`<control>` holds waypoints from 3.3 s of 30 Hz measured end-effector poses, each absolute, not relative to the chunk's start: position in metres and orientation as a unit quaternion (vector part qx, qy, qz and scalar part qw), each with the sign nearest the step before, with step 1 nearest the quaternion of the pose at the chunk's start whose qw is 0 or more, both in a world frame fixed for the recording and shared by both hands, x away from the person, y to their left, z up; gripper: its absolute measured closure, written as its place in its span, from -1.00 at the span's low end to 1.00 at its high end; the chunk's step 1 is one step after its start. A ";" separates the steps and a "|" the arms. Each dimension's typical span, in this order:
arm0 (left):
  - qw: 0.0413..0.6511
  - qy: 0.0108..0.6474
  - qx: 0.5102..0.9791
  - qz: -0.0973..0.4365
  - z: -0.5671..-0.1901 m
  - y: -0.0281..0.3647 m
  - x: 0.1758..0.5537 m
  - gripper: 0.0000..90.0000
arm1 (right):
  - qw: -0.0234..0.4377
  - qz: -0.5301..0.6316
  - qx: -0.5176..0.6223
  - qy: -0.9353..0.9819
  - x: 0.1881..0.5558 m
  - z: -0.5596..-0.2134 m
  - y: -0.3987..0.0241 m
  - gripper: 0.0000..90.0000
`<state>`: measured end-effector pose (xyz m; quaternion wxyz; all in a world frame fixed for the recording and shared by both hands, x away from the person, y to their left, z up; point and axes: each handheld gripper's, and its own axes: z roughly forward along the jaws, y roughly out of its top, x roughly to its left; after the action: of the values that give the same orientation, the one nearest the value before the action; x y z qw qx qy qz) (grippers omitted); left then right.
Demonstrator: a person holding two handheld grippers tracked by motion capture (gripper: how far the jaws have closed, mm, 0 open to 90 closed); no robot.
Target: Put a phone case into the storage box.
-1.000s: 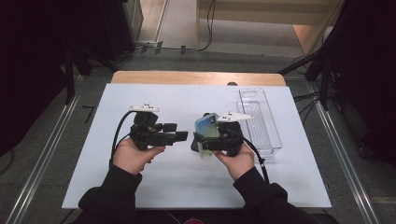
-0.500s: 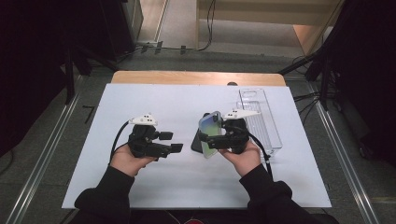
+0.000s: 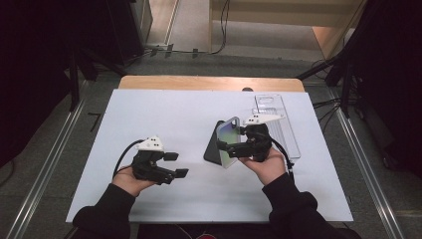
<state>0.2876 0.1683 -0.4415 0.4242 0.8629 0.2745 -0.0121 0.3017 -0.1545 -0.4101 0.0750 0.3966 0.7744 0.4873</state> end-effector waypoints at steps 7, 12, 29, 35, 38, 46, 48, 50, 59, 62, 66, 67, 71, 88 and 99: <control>0.416 0.290 0.862 -0.015 -0.452 0.178 0.284 -0.37 | 0.074 0.483 0.392 0.780 0.303 -0.407 -0.160 -0.67; 0.412 0.301 0.860 -0.007 -0.455 0.184 0.281 -0.37 | 0.070 0.485 0.399 0.775 0.305 -0.401 -0.169 -0.66; 0.412 0.332 0.848 0.008 -0.456 0.193 0.277 -0.37 | 0.106 0.494 0.437 0.744 0.314 -0.378 -0.209 -0.67; 0.415 0.342 0.843 0.010 -0.456 0.197 0.276 -0.37 | 0.128 0.490 0.454 0.733 0.319 -0.374 -0.223 -0.67; 0.418 0.345 0.840 0.012 -0.456 0.199 0.276 -0.37 | 0.140 0.486 0.465 0.727 0.322 -0.374 -0.232 -0.67; 0.416 0.349 0.840 0.009 -0.457 0.199 0.275 -0.37 | 0.156 0.482 0.492 0.708 0.328 -0.375 -0.250 -0.67; 0.416 0.348 0.840 0.008 -0.458 0.199 0.275 -0.37 | 0.165 0.477 0.498 0.705 0.330 -0.375 -0.254 -0.67; 0.416 0.349 0.839 0.009 -0.458 0.199 0.275 -0.37 | 0.171 0.475 0.505 0.701 0.332 -0.375 -0.259 -0.67; 0.417 0.351 0.838 0.009 -0.458 0.200 0.276 -0.37 | 0.197 0.456 0.540 0.679 0.353 -0.381 -0.284 -0.67; 0.418 0.350 0.838 0.007 -0.459 0.199 0.276 -0.37 | 0.195 0.453 0.550 0.675 0.363 -0.386 -0.289 -0.67; 0.418 0.349 0.839 0.006 -0.459 0.198 0.277 -0.37 | 0.195 0.444 0.563 0.669 0.377 -0.394 -0.289 -0.67; 0.419 0.350 0.838 0.006 -0.459 0.198 0.277 -0.37 | 0.192 0.442 0.566 0.668 0.382 -0.397 -0.289 -0.67; 0.419 0.349 0.838 0.005 -0.459 0.198 0.277 -0.37 | 0.196 0.434 0.571 0.669 0.396 -0.403 -0.287 -0.67; 0.421 0.342 0.840 0.000 -0.460 0.197 0.277 -0.37 | 0.213 0.396 0.606 0.656 0.454 -0.435 -0.278 -0.67; 0.422 0.338 0.842 -0.003 -0.460 0.196 0.277 -0.37 | 0.214 0.392 0.624 0.641 0.478 -0.452 -0.271 -0.68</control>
<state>0.2772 0.1961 -0.4598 0.4217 0.8415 0.3376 -0.0026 0.4781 -0.2713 -0.4521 0.2143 0.6238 0.6412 0.3923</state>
